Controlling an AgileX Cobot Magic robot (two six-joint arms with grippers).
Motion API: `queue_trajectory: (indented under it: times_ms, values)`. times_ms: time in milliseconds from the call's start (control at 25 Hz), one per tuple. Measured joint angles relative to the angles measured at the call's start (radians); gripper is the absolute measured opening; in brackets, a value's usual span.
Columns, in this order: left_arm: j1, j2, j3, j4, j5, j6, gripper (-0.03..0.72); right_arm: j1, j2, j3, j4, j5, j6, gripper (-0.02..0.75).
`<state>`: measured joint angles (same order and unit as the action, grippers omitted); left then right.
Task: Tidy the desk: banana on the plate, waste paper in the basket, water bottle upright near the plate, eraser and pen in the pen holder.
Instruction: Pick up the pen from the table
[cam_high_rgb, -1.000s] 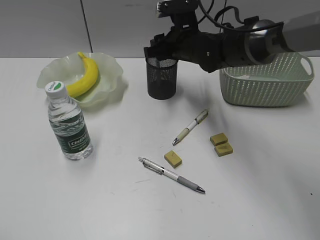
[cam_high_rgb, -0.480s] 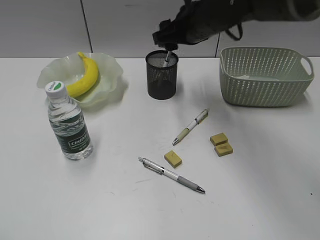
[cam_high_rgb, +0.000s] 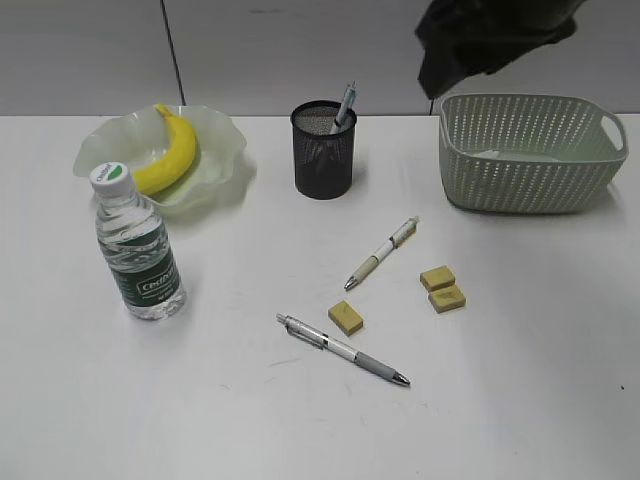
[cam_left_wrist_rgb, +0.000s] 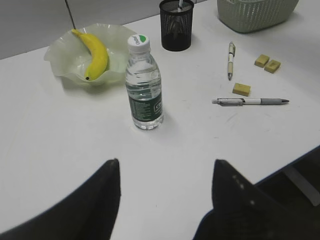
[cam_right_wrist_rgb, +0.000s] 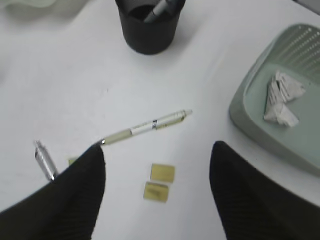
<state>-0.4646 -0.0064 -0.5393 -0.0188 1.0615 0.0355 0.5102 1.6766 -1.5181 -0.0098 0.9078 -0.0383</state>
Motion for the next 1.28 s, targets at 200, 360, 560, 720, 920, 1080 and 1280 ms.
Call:
queue_trajectory:
  times_ms: [200,360,560,720,920,1080,1280]
  values:
    - [0.0,0.0,0.0,0.0,0.0,0.0,0.435,0.0,-0.234,0.166,0.0,0.041,-0.001,0.52]
    - [0.0,0.0,0.0,0.001,0.0,0.0,0.435,0.0,-0.442,0.326,0.0,0.079,-0.001,0.521]
    - [0.0,0.0,0.0,0.003,0.0,0.0,0.435,0.0,-0.708,0.533,0.002,0.09,-0.001,0.521]
    - [0.0,0.0,0.0,0.003,0.0,0.0,0.435,0.0,-0.923,0.685,0.01,0.114,-0.001,0.521]
    - [0.0,0.0,0.0,0.004,0.0,0.0,0.435,0.0,-1.155,0.858,0.01,0.12,-0.001,0.521]
    - [0.0,0.0,0.0,0.004,0.0,0.0,0.435,0.0,-1.342,0.974,0.01,0.122,-0.001,0.521]
    - [0.0,0.059,0.0,0.004,-0.008,0.0,0.435,0.0,-1.511,1.006,0.01,0.13,-0.001,0.521]
